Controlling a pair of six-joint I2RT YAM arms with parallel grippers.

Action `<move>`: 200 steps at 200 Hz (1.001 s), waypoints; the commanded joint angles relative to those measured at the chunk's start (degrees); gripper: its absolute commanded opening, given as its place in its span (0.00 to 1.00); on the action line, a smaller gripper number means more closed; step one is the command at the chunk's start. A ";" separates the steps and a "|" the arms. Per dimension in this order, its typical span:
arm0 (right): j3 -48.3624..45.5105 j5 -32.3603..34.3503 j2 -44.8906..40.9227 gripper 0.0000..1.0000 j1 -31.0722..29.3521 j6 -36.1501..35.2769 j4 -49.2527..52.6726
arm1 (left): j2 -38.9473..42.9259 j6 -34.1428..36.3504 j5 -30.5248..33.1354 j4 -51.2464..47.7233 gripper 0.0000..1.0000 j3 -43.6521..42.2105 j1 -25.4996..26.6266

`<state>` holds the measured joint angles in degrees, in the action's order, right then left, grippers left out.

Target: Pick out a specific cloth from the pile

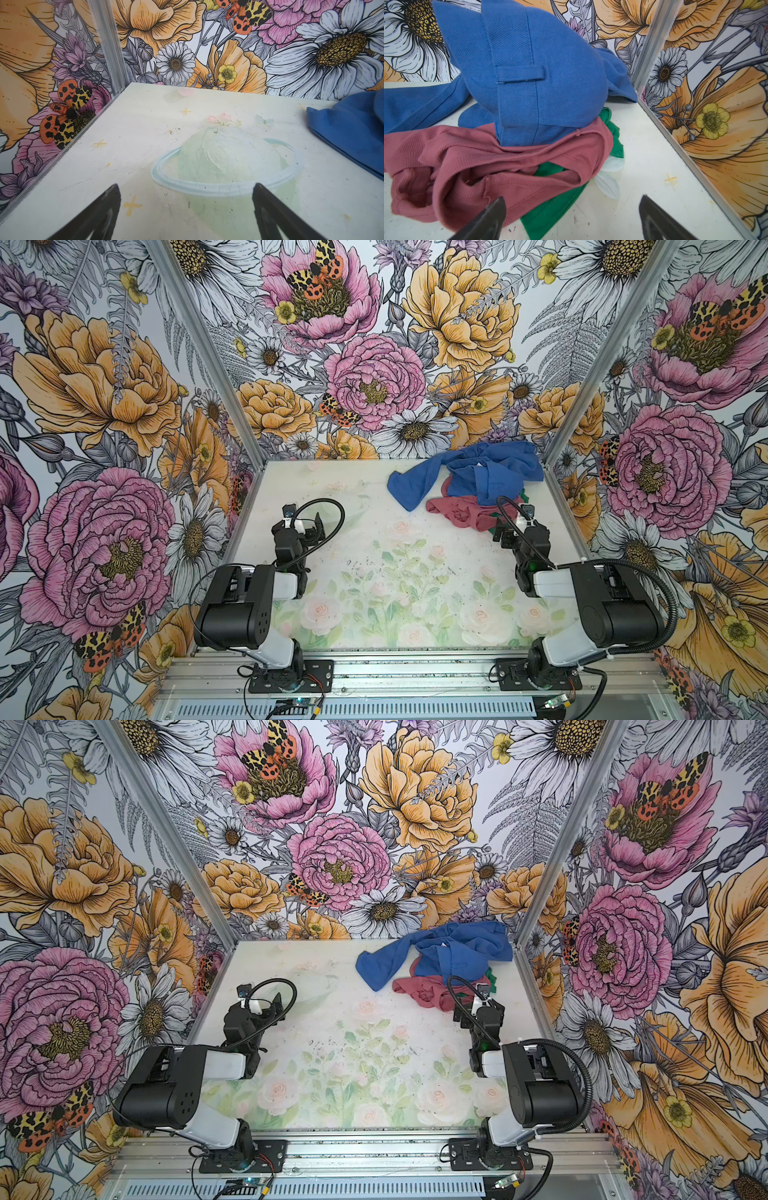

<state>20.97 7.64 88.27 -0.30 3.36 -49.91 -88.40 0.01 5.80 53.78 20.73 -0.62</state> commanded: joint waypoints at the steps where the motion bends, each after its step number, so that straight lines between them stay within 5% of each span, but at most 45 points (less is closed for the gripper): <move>1: 1.00 -0.34 -0.20 0.99 0.10 0.25 -0.97 | -0.37 0.17 -1.59 -0.09 0.99 0.89 -0.39; 38: -3.00 5.03 -3.37 0.99 -0.85 1.07 -6.41 | 5.31 2.26 2.19 0.71 0.99 -2.02 2.26; 62: -6.95 9.94 -14.44 0.99 -1.93 1.39 -3.79 | 17.50 11.74 17.68 -11.87 0.99 -0.32 17.21; 80: -5.60 13.34 -24.17 1.00 -1.86 7.06 10.62 | 23.71 11.20 25.39 -24.29 0.99 5.54 29.36; 99: 1.17 12.62 -29.35 0.99 -0.22 12.43 33.49 | 25.41 7.68 24.30 -36.77 0.99 14.27 37.25; 126: 9.14 -1.04 -28.58 0.99 7.14 20.29 53.96 | 20.33 5.18 14.88 -56.70 0.99 30.80 46.09; 159: 12.84 -19.68 -19.47 0.84 14.31 27.25 58.40 | 10.17 12.74 6.88 -83.97 0.99 52.64 55.84; 200: 13.93 -29.87 -9.77 0.72 25.36 36.27 47.83 | 7.01 28.96 3.58 -83.19 0.99 52.53 60.37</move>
<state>32.82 -13.02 75.22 20.16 32.36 0.97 -80.40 17.39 13.34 -21.89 75.57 59.48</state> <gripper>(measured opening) 0.737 0.987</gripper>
